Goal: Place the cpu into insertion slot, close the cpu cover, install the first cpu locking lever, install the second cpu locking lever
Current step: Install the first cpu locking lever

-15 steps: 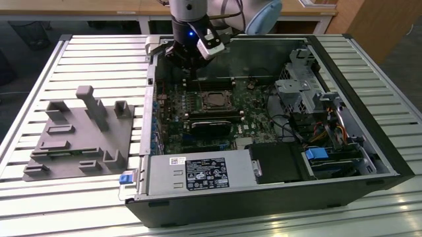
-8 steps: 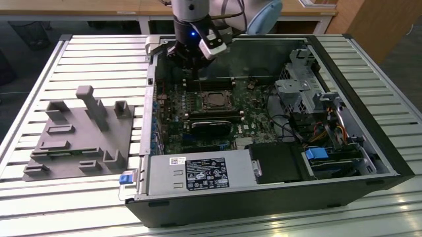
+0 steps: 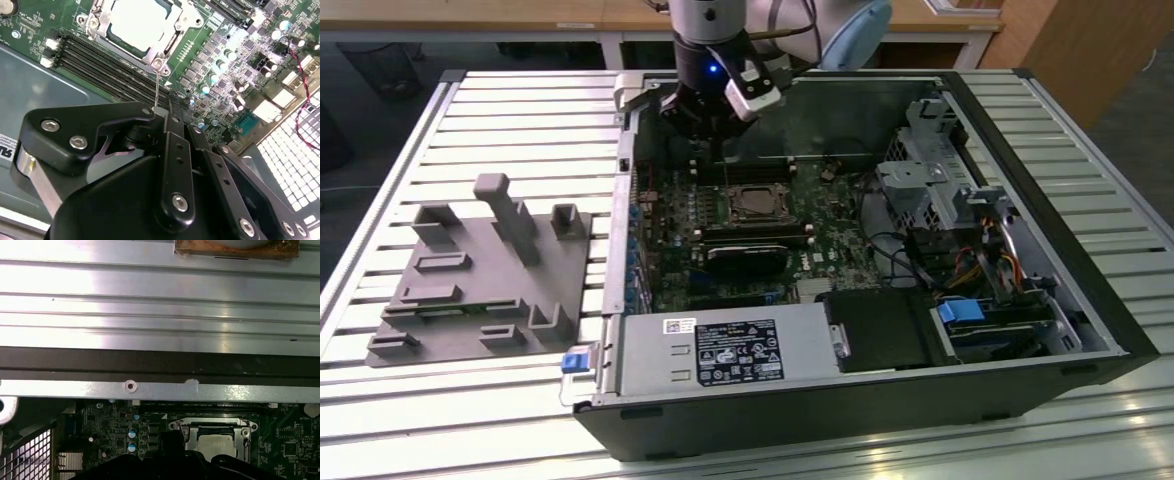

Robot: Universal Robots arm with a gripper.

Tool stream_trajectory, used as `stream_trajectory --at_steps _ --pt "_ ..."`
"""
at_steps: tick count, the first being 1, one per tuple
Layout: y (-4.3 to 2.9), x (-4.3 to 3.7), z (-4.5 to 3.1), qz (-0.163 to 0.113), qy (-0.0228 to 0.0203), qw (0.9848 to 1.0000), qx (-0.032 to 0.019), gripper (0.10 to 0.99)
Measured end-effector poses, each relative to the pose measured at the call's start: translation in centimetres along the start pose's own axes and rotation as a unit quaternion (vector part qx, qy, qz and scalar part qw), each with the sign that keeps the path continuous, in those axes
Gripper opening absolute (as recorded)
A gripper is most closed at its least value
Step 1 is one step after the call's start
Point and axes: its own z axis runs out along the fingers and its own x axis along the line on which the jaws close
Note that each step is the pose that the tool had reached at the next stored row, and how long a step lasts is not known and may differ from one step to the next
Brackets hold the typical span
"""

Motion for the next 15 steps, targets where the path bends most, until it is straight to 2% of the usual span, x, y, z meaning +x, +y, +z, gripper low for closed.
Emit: stream_trajectory --at_steps 5,12,15 --pt "-0.01 -0.51 0.12 0.000 0.0000 1.0000 0.0000 0.106" --pt "-0.04 -2.71 0.57 0.000 0.0001 1.0000 0.0000 0.106" --pt "-0.05 -3.08 0.80 0.000 -0.0001 1.0000 -0.0011 0.106"
